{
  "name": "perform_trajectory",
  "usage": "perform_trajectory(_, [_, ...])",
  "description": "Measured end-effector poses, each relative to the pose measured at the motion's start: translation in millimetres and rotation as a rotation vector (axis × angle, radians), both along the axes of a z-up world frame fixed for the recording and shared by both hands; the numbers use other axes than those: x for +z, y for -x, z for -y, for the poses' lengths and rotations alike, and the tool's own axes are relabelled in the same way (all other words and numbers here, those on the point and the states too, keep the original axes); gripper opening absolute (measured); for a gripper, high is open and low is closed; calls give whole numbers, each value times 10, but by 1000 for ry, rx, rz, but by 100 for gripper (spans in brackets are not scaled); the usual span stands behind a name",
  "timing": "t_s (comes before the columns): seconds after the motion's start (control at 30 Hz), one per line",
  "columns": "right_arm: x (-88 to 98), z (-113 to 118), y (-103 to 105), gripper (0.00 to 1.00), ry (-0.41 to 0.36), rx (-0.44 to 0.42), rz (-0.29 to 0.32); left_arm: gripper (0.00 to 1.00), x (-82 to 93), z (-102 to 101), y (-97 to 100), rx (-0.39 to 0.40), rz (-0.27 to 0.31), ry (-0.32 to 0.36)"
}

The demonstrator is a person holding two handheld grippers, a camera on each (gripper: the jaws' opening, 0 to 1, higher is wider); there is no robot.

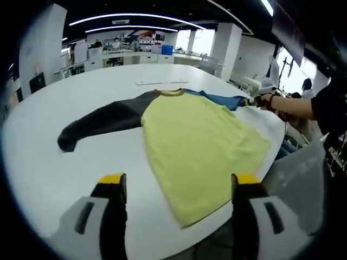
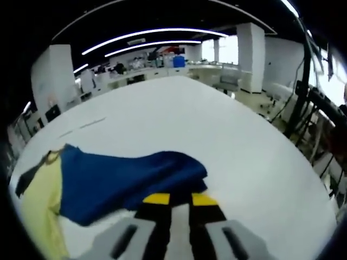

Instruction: Fold the garment on the visible template until the final outline fits inside the template.

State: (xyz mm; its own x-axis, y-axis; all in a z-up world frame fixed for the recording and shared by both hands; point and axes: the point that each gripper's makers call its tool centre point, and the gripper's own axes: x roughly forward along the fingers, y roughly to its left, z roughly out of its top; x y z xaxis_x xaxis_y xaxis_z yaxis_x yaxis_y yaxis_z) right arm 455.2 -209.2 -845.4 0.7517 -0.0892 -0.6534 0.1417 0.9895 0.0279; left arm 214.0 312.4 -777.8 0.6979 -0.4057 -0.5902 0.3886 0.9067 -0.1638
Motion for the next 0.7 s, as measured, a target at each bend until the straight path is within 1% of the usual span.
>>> perform_trajectory(0.07, [-12,25,-11,2,27,20,-9,76,-5,3,0,0,0,-2])
perform_trajectory(0.17, [-1,-20,25,0,-19,0,-6,75,0,11,-3,-1,1,-2])
perform_trajectory(0.2, [-7,8,0,0,-28,3,-1,75,4,14,-8,-2,4,-2])
perform_trajectory(0.23, [-12,5,6,0,-27,3,-6,75,6,15,-10,-4,6,0])
perform_trajectory(0.27, [34,-57,78,0,-18,9,-8,75,7,19,-12,-5,7,2])
perform_trajectory(0.3, [50,-86,105,0,-2,28,-12,75,12,30,-15,-7,10,4])
perform_trajectory(0.37, [47,-91,94,0,6,38,-11,75,13,38,-18,-8,11,10])
perform_trajectory(0.43, [23,-50,68,0,-3,46,-7,74,13,41,-22,-9,12,7])
perform_trajectory(0.47, [21,-40,77,0,-26,40,-9,74,20,41,-26,-9,14,7])
perform_trajectory(0.53, [14,13,74,0,-29,41,-8,74,30,40,-34,-8,19,12])
perform_trajectory(0.63, [80,17,132,0,-40,44,9,74,45,32,-44,-9,24,9])
perform_trajectory(0.7, [152,80,142,0,-36,52,22,74,49,27,-52,-8,26,10])
